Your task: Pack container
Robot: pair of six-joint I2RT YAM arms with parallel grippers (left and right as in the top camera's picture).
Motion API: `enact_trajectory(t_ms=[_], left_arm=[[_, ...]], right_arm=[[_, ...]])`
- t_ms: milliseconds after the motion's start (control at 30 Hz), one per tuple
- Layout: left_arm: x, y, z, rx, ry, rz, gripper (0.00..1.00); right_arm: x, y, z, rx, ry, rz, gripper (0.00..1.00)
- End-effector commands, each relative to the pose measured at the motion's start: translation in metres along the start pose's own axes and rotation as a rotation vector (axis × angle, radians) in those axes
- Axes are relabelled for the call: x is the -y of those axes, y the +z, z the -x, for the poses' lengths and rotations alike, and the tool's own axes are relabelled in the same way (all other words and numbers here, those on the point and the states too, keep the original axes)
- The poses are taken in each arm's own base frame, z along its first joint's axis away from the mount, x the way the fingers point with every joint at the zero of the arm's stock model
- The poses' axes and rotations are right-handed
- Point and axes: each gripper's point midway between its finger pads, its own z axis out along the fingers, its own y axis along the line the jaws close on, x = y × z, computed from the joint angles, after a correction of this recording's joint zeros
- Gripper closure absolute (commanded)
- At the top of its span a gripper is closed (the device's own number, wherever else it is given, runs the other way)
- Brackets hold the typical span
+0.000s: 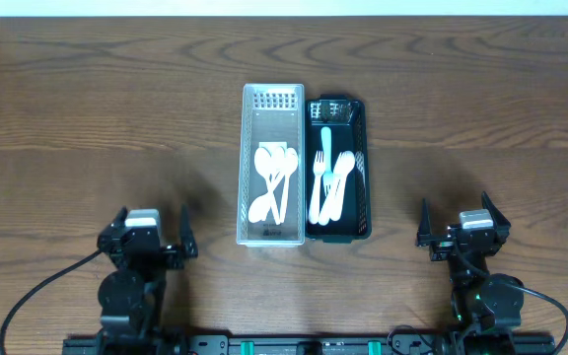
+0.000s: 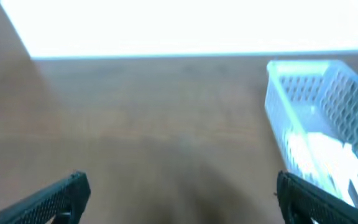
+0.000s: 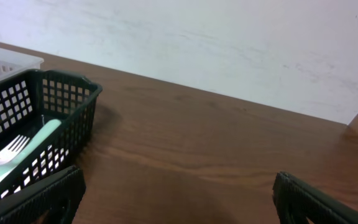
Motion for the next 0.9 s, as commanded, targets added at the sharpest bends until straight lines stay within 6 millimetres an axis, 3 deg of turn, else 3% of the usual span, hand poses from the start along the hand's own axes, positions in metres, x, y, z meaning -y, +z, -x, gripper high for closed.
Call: enact_trajectory(t_ms=[0, 167, 433, 867], left_arm=[[0.004, 0.009, -0.005, 0.063, 0.004, -0.016, 0.02], [0.005, 0.015, -0.008, 0.141, 0.029, -0.013, 0.02], [0.005, 0.017, -0.028, 0.058, 0.036, -0.015, 0.02], [0.005, 0.018, -0.032, 0.041, 0.037, -0.015, 0.02]], right_arm=[[-0.003, 0.000, -0.001, -0.001, -0.011, 0.015, 0.01], [-0.003, 0.000, -0.001, -0.001, -0.011, 0.015, 0.01], [-0.003, 0.000, -0.001, -0.001, -0.011, 0.015, 0.01], [-0.003, 0.000, -0.001, -0.001, -0.011, 0.015, 0.01]])
